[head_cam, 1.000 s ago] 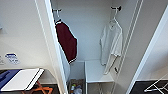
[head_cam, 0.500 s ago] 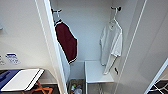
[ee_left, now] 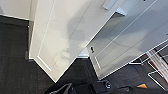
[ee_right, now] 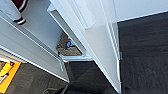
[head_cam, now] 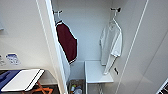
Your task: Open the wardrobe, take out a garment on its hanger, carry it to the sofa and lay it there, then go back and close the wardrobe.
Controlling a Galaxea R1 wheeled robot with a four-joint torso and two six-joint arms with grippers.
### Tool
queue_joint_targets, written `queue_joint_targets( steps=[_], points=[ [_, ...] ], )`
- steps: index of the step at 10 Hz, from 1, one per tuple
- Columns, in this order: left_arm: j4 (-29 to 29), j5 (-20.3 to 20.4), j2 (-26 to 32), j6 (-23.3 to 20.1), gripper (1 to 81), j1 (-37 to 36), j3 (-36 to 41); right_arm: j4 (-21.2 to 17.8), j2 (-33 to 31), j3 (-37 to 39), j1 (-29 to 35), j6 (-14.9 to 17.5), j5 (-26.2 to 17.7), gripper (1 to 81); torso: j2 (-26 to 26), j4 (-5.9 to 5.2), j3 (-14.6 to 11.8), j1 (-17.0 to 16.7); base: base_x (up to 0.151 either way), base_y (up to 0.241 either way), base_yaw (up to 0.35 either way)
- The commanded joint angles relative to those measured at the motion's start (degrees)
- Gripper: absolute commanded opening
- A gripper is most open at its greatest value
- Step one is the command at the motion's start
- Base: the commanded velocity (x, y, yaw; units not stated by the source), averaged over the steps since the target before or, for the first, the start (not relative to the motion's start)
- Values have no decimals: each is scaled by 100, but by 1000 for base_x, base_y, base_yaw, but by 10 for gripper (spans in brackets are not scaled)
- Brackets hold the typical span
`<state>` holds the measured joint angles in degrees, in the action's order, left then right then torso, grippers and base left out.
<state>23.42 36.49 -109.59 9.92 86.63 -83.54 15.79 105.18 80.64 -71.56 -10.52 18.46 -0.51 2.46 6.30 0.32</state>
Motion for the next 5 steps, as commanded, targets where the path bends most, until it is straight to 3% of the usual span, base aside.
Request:
queue_joint_targets(
  steps=[1, 3, 5],
  points=[
    [154, 350, -960, 730, 811, 176, -1402, -49, 243, 724, -328, -389, 299, 811, 0, 0, 0, 0, 0, 0, 0],
    [181, -263, -2009, 1099, 811, 202, -2590, -58, 1177, 1588, -741, -564, 212, 811, -2, 0, -2, -7, 0, 0, 0],
    [189, -643, -2726, 1143, 811, 210, -3335, -58, 2018, 2359, -1075, -592, 193, 811, -2, 0, -5, -9, 0, 0, 0]
  ],
)
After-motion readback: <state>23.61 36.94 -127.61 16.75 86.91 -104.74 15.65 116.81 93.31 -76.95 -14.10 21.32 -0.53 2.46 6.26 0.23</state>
